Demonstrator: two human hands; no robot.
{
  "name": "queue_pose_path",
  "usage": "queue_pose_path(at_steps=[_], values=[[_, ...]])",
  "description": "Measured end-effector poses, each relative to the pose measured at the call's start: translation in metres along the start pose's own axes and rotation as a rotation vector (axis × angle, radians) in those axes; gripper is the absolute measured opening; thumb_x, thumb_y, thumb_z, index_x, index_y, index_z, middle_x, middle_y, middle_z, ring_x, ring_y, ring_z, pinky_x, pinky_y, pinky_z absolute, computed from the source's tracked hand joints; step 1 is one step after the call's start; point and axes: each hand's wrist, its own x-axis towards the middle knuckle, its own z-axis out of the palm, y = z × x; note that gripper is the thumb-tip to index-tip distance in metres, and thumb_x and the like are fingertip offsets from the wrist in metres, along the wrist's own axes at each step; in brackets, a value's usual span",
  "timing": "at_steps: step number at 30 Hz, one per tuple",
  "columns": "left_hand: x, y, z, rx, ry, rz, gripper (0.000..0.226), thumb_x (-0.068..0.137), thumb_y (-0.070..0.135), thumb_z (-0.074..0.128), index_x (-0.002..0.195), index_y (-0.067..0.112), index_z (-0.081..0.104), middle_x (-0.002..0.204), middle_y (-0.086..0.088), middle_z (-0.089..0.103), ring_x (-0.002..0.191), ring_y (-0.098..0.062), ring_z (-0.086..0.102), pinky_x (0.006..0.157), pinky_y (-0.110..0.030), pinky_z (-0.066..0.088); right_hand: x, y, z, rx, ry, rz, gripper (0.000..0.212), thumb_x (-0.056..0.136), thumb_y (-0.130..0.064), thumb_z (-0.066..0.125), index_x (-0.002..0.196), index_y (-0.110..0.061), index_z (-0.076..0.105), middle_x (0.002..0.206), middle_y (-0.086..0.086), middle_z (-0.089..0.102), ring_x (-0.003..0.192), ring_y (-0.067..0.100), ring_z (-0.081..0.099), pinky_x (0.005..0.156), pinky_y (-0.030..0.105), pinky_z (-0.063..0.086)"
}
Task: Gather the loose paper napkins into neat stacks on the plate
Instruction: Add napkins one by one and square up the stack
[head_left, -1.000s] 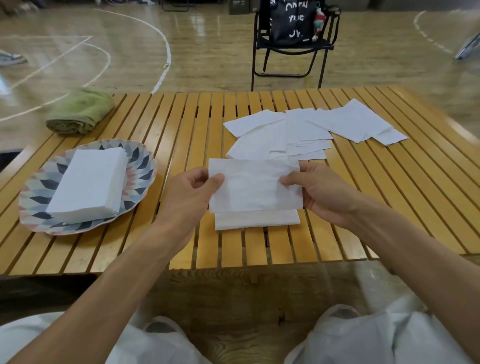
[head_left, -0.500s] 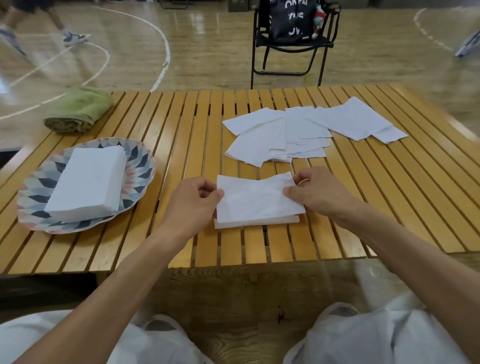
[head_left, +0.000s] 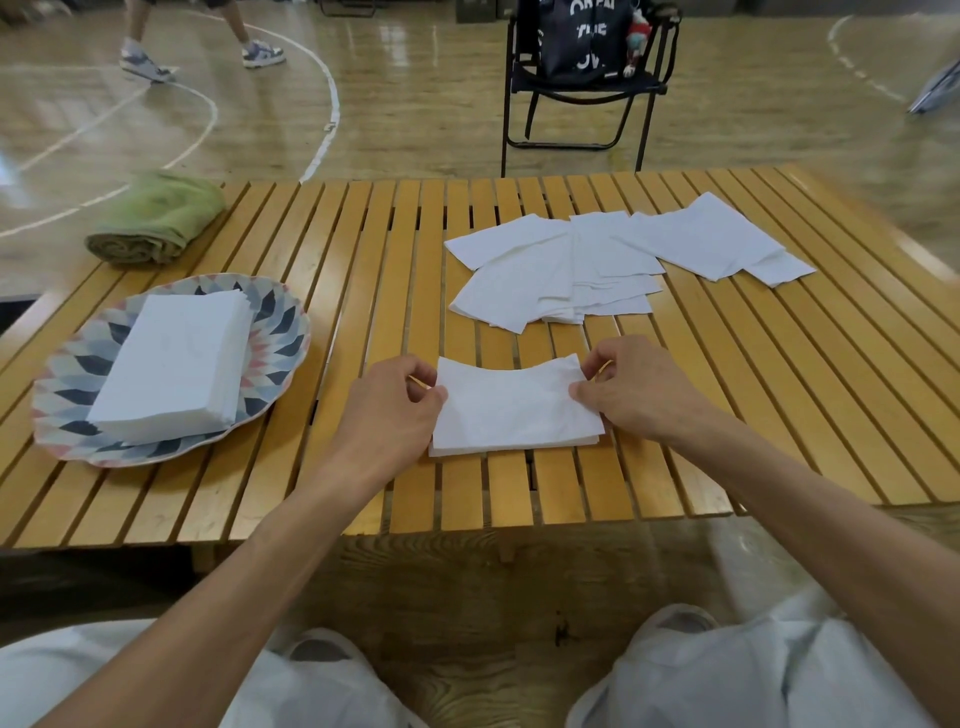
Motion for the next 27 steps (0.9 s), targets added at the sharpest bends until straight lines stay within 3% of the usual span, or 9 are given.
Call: queue_pose_path(at_steps=[20,24,27], values=[[0.0061,-0.005,0.0085,0.049,-0.004,-0.012,0.009,0.096,0.03,0.06,0.101,0.033,0.054,0.087,0.016,0.059,0.08,-0.003,0.057,0.053,-0.017,0.046,0.0018,0.0023,0.0012,-0.038,-0.017,0.001,0.011,0.09,-0.024,0.072,0.089,-0.023,0.061,0.082,-0.003,0.064,0.068,0.007,0.062,0.052,0.018,0.037],[0.0043,-0.0029,0.0064,0.073,-0.008,-0.009,0.016,0.094,0.03,0.063,0.106,0.031,0.053,0.085,0.013,0.061,0.079,-0.005,0.059,0.052,-0.015,0.044,0.0013,0.0012,0.0007,-0.012,0.0,0.006,0.014,0.088,-0.025,0.073,0.088,-0.024,0.059,0.083,-0.004,0.064,0.066,0.008,0.064,0.05,0.016,0.038],[0.0018,0.0,0.0039,0.131,0.009,-0.011,0.028,0.092,0.029,0.066,0.117,0.028,0.051,0.084,0.011,0.061,0.077,-0.004,0.058,0.055,-0.017,0.042,0.0013,0.0002,0.0001,-0.014,-0.008,0.017,0.021,0.087,-0.029,0.075,0.1,-0.022,0.059,0.089,-0.002,0.064,0.069,0.01,0.065,0.052,0.019,0.041]])
